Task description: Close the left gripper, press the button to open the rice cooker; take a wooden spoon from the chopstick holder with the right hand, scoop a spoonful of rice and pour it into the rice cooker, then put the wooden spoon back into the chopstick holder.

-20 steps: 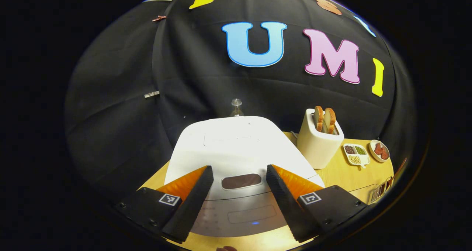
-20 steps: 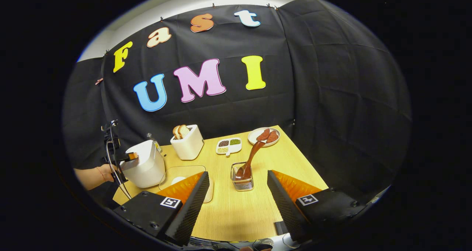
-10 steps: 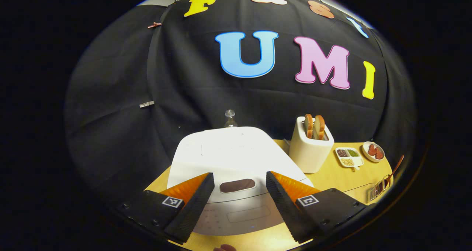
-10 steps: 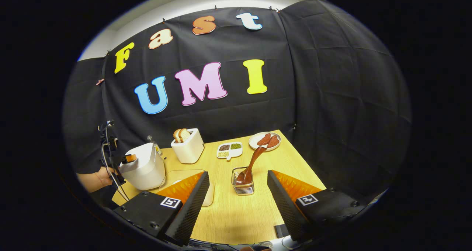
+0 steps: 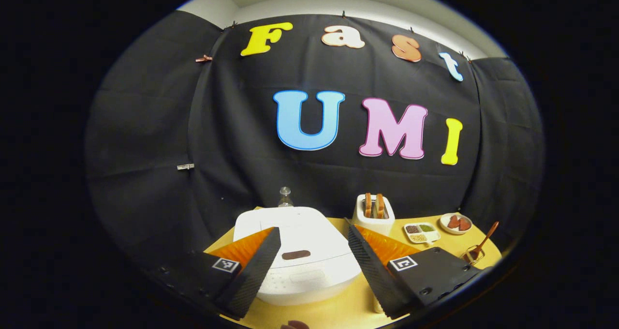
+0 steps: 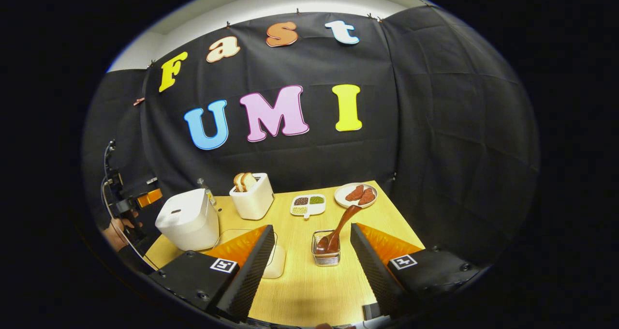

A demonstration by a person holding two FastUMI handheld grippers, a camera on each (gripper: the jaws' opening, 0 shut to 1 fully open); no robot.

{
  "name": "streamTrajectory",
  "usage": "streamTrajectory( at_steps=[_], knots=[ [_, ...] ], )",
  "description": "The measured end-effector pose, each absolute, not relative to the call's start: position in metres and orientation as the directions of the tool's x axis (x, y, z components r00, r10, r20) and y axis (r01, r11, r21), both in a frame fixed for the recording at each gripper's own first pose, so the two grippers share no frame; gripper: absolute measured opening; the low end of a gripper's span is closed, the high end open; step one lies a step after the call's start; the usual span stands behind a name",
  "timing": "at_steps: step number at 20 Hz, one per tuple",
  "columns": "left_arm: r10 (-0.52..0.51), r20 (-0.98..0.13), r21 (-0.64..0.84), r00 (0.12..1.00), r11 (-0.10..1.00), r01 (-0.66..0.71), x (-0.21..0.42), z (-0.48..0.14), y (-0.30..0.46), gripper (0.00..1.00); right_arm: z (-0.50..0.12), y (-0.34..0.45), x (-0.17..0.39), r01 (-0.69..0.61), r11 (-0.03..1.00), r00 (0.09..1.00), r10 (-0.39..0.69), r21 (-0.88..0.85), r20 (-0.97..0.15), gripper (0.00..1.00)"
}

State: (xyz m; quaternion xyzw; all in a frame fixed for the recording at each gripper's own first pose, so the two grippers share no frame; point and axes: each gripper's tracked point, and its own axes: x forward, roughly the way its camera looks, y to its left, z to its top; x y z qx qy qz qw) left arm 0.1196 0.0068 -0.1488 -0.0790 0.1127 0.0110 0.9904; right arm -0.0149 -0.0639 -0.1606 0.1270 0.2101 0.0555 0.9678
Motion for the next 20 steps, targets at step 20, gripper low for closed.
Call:
streamTrajectory(
  at_steps=[20],
  knots=[
    [-0.026,-0.051,-0.076,0.998,0.997,0.022,-0.038,-0.069,0.007,0.95,-0.119,-0.021,0.009,-0.188,0.958,0.926,0.247,0.217,-0.287,0.98]
  ],
)
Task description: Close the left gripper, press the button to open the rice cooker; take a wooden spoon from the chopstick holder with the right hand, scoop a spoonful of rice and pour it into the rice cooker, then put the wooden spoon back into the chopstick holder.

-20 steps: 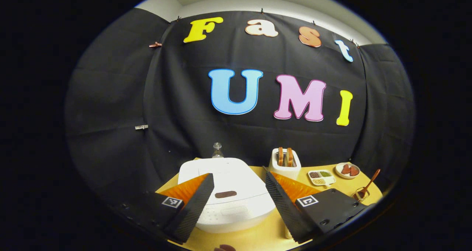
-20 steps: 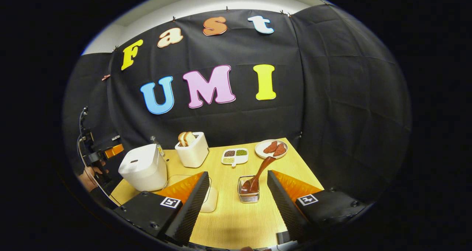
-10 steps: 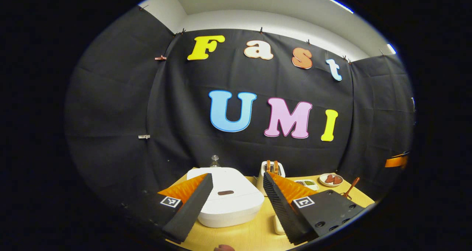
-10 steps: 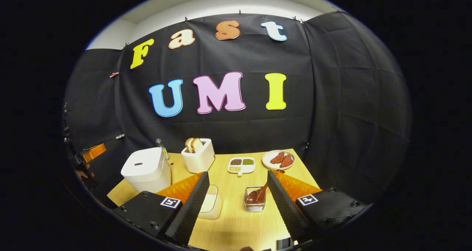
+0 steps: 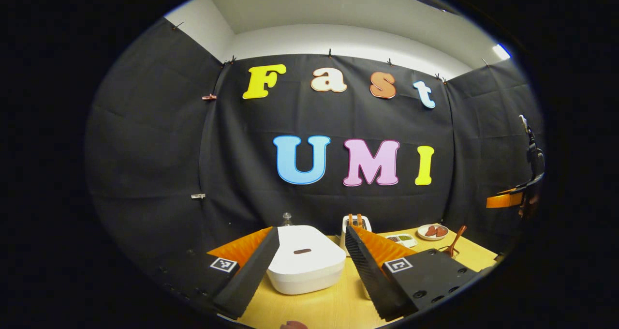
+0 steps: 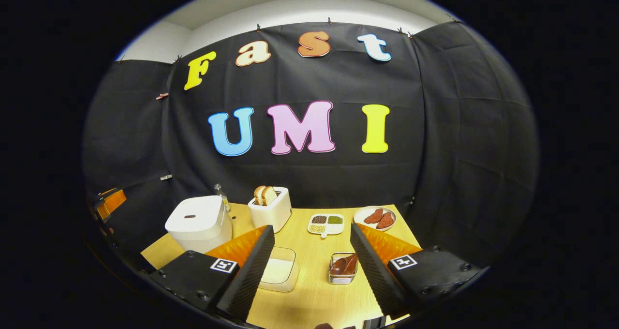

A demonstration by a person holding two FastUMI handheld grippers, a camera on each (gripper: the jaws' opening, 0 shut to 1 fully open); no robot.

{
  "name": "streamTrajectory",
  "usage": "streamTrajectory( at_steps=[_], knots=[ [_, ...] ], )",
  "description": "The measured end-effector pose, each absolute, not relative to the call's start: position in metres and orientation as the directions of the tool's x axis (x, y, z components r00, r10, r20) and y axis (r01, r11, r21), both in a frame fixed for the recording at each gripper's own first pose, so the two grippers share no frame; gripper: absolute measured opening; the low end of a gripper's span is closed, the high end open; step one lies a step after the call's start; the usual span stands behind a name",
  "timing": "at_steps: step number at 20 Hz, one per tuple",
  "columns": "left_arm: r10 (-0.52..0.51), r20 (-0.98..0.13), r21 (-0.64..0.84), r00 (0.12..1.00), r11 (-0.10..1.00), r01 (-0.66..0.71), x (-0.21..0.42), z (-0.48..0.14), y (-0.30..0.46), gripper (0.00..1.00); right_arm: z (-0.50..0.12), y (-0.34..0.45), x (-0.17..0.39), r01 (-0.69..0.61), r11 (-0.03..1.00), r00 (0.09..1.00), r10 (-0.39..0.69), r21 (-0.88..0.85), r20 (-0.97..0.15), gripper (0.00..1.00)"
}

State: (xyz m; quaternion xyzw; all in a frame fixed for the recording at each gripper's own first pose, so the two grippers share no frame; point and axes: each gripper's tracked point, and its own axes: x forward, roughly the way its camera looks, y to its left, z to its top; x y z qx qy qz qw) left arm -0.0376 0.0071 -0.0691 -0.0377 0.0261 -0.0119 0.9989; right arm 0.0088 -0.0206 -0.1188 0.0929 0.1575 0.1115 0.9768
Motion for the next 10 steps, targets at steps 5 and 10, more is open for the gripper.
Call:
streamTrajectory(
  at_steps=[5,10],
  knots=[
    [-0.031,-0.045,-0.080,0.998,0.996,0.027,-0.047,-0.067,0.001,0.95,-0.117,-0.018,0.006,-0.204,0.955,0.924,0.261,0.216,-0.279,0.99],
    [-0.042,-0.038,-0.062,0.998,0.997,0.039,-0.049,-0.064,-0.002,0.95,-0.117,-0.022,0.007,-0.197,0.956,0.928,0.253,0.217,-0.273,0.98]
  ],
)
